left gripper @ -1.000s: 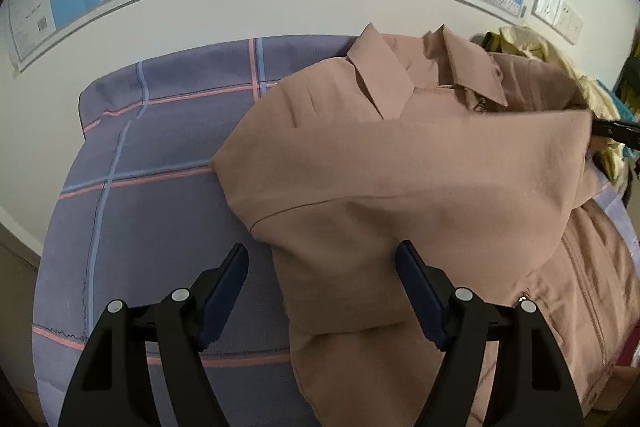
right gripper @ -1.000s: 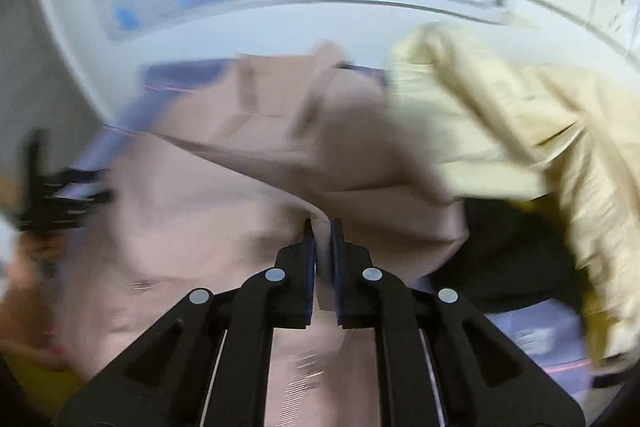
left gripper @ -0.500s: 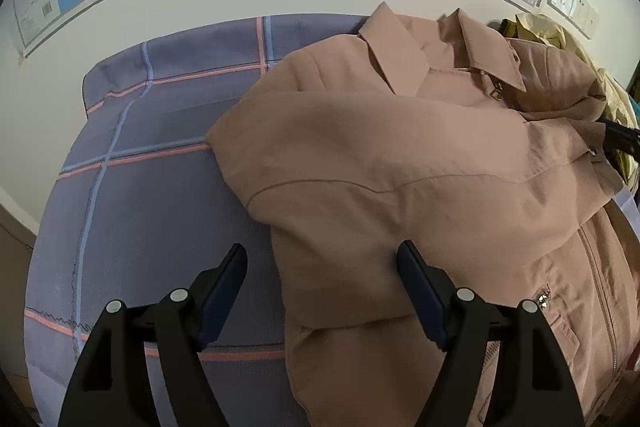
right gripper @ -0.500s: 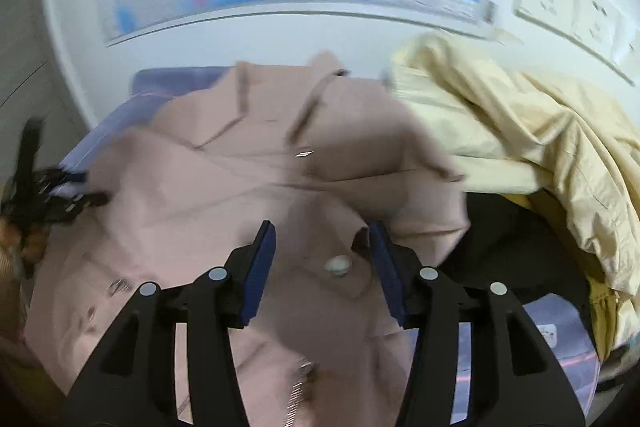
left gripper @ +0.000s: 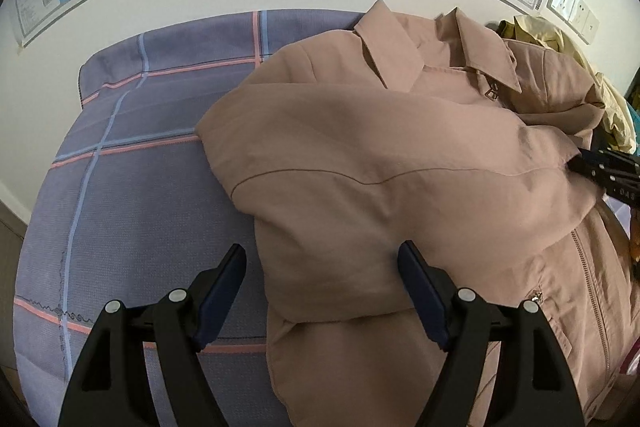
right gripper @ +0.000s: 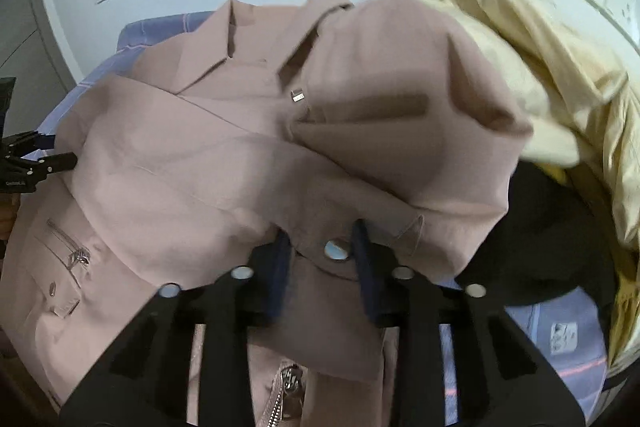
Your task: Fold large clothes
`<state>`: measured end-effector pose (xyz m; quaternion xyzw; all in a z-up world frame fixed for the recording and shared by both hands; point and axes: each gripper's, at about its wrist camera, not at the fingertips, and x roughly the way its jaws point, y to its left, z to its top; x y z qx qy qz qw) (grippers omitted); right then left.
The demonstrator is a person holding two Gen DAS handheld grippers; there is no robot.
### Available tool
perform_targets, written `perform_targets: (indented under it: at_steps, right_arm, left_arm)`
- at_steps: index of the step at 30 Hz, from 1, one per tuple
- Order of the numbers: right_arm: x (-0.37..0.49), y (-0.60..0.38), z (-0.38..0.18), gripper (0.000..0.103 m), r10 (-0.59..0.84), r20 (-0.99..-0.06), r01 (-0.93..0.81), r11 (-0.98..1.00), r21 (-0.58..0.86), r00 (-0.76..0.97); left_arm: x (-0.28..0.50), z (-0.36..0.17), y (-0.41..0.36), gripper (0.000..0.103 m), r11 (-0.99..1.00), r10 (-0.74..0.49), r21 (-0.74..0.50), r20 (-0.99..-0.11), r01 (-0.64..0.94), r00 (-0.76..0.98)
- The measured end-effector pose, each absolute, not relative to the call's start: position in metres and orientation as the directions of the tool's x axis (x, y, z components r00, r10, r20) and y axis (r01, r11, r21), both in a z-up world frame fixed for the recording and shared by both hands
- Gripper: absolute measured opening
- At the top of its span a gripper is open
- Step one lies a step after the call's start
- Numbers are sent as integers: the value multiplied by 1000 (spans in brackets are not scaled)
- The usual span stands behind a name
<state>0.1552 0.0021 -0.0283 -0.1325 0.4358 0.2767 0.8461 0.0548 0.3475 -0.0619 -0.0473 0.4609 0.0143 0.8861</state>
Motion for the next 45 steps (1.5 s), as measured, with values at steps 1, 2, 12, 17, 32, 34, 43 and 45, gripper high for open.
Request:
perform_targets:
  at_steps: [1,2,12,17,32,34,43,45]
  right_arm:
    - [154,6,-23,14,343,-803,-593,805,-16,488]
    - [153,11,-17,14,326,-789,-595,802,-60,520]
    - [141,26,-39,19,223,-797,-628,743,-234,561]
    - [126,0,-2,49,330,-760,-611,784,-110,560]
    - [108,-25,-1,68,461,-760,-609,786,108,459]
    - [98,-50,7,78,503,-742,-591,786,181,442]
    - [76,-150,-39,84,607,-738,-396,781,483,296]
    - [63,-154,-48,84,625,-732,-396,765,508,269]
  left_arm:
    - [55,-62,347,76,995,-17,-73,-818,-73,575]
    - [56,-62,348,77,994,-21,-78,-818,-74,575]
    - [45,-65,345,79,996,-28,-74,-818,-56,575]
    - [32,-60,350,79,995,-40,-88,-807,-53,589]
    - [-41,-65,355,89,972,-151,-226,-806,-61,573]
    - [-53,-65,350,91,968,-186,-249,-803,-34,567]
    - [-77,-68,333,96,963,-223,-271,-787,3,574]
    - [-83,-67,330,96,956,-254,-293,-789,19,560]
